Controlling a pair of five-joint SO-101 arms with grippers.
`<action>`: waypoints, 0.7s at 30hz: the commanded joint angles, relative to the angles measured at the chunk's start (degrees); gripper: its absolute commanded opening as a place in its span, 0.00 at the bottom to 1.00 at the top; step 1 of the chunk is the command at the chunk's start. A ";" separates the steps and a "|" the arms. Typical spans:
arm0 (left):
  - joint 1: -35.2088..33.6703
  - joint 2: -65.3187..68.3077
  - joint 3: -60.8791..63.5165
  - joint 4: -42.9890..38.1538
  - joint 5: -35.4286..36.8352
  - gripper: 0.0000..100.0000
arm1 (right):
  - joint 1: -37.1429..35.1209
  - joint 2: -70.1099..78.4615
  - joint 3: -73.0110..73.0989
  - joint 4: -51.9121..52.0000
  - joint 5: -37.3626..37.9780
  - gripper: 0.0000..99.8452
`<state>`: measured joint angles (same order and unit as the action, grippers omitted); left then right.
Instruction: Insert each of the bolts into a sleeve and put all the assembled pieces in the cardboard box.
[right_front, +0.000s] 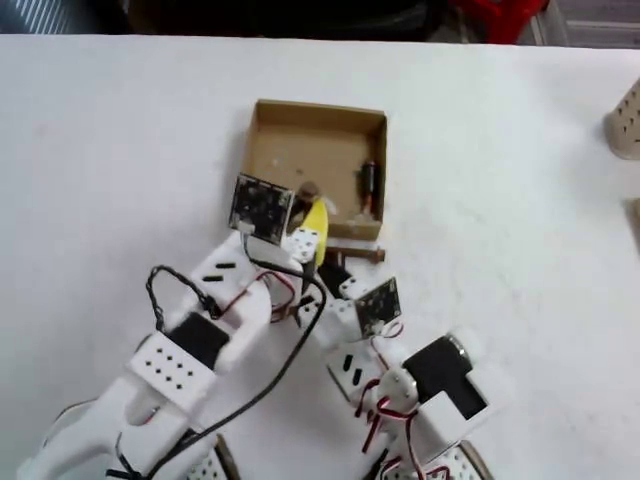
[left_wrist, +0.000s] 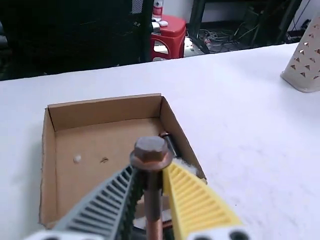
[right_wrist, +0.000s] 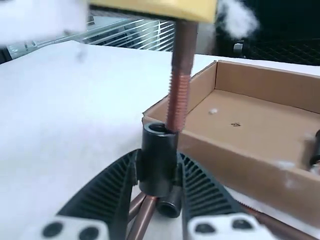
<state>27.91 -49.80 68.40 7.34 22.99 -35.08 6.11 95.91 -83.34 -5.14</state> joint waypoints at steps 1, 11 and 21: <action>0.66 -2.33 -3.96 0.88 0.18 0.02 | -0.48 0.04 -0.44 -1.19 -0.26 0.02; -0.75 -2.33 -3.87 1.05 0.18 0.02 | -0.22 0.04 -0.44 -1.19 -0.26 0.02; -0.92 -2.33 -2.99 1.05 0.18 0.02 | 0.84 0.04 -0.44 -1.27 -0.26 0.02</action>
<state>27.38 -49.89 68.31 8.22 22.99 -35.16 6.11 95.82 -83.34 -5.14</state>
